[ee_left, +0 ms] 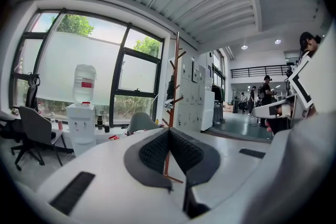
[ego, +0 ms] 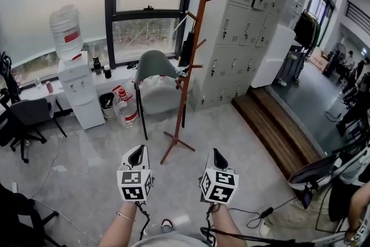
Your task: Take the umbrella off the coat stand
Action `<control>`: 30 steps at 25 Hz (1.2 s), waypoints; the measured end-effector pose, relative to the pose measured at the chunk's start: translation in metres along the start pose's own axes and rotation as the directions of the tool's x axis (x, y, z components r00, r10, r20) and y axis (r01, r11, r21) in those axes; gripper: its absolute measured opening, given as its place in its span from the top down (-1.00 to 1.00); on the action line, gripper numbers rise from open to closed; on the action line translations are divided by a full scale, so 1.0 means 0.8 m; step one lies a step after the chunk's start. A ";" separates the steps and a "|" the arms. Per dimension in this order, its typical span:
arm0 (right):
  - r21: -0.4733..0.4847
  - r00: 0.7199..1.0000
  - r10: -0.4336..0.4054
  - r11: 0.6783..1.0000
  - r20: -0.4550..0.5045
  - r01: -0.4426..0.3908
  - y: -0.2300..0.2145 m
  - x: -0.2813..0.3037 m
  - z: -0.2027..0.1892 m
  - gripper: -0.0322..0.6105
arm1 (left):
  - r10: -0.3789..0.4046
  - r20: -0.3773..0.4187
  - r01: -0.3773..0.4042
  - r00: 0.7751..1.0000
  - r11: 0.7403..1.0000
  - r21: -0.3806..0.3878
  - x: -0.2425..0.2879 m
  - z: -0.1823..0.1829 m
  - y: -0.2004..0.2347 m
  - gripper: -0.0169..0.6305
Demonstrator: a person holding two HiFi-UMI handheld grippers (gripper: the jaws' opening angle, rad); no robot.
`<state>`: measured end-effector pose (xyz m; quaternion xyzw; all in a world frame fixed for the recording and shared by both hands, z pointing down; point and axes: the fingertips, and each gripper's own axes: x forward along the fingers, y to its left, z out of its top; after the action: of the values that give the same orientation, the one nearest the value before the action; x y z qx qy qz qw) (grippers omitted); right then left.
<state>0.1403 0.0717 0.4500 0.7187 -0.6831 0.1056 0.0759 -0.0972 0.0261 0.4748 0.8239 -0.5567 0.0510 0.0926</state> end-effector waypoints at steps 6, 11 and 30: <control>-0.001 1.000 0.024 1.000 0.000 -0.024 -0.021 0.060 0.019 0.88 | 0.011 0.007 -0.011 1.000 1.000 0.013 0.060 0.019 -0.005 0.93; -0.009 0.998 0.055 0.998 -0.006 -0.055 -0.028 0.100 0.027 0.88 | 0.026 0.007 -0.026 1.000 1.000 0.016 0.092 0.025 -0.006 0.93; 0.006 0.997 0.069 0.998 -0.031 -0.069 -0.035 0.181 0.034 0.88 | 0.039 -0.026 -0.039 0.999 0.999 0.025 0.164 0.026 0.015 0.93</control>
<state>0.1761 -0.0738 0.4617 0.6933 -0.7058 0.1210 0.0809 -0.0594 -0.1014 0.4799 0.8132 -0.5708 0.0705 0.0887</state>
